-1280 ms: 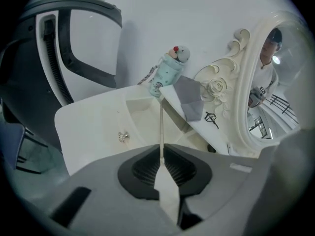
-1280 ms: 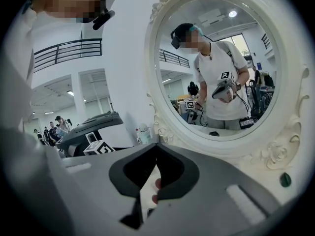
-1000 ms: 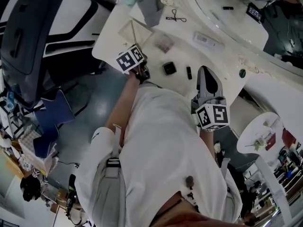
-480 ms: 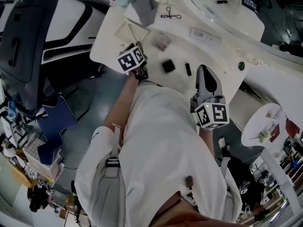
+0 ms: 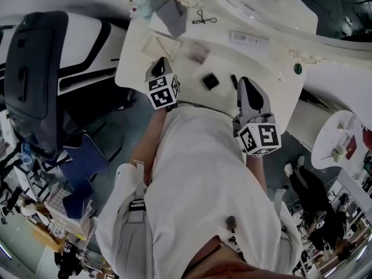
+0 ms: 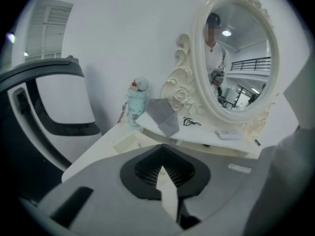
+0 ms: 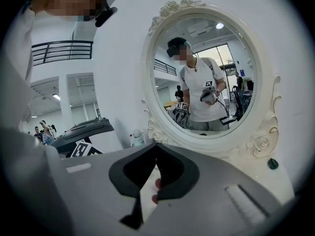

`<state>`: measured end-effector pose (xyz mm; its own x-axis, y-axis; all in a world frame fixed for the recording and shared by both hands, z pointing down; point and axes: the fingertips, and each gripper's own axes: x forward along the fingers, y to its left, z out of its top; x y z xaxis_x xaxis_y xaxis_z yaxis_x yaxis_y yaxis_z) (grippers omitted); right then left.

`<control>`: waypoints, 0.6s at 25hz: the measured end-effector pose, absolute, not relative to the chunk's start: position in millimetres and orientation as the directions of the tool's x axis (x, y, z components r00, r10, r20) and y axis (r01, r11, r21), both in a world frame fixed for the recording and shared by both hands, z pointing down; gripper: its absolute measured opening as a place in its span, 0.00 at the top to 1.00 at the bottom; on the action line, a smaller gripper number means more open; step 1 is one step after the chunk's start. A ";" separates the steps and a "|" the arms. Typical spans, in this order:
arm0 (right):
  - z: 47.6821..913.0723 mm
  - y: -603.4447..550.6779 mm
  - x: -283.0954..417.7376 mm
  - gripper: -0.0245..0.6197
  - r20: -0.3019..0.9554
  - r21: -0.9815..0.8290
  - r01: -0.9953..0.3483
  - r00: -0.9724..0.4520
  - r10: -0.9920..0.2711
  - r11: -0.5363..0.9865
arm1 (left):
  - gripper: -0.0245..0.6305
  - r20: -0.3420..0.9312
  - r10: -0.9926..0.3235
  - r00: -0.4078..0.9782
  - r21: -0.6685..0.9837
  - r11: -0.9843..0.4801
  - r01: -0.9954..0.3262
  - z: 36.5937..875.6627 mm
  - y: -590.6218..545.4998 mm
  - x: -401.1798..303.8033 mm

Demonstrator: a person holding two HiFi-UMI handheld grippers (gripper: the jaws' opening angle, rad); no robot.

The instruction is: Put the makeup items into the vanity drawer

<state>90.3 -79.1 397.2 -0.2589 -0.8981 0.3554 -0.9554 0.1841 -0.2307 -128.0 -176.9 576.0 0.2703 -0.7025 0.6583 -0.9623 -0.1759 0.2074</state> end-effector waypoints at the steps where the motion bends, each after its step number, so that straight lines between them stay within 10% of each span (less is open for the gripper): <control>1: 396.7 -77.5 86.9 0.95 0.351 -0.231 -0.956 -0.253 -0.902 0.179 | 0.95 0.629 -0.712 0.313 0.210 -0.232 -0.950 565.0 -177.2 -122.2; 15: 388.5 -51.7 72.3 0.95 0.290 -0.234 -0.972 -0.087 -0.953 0.018 | 0.95 0.237 -0.492 0.838 0.188 -0.823 -0.536 426.5 -120.8 -10.5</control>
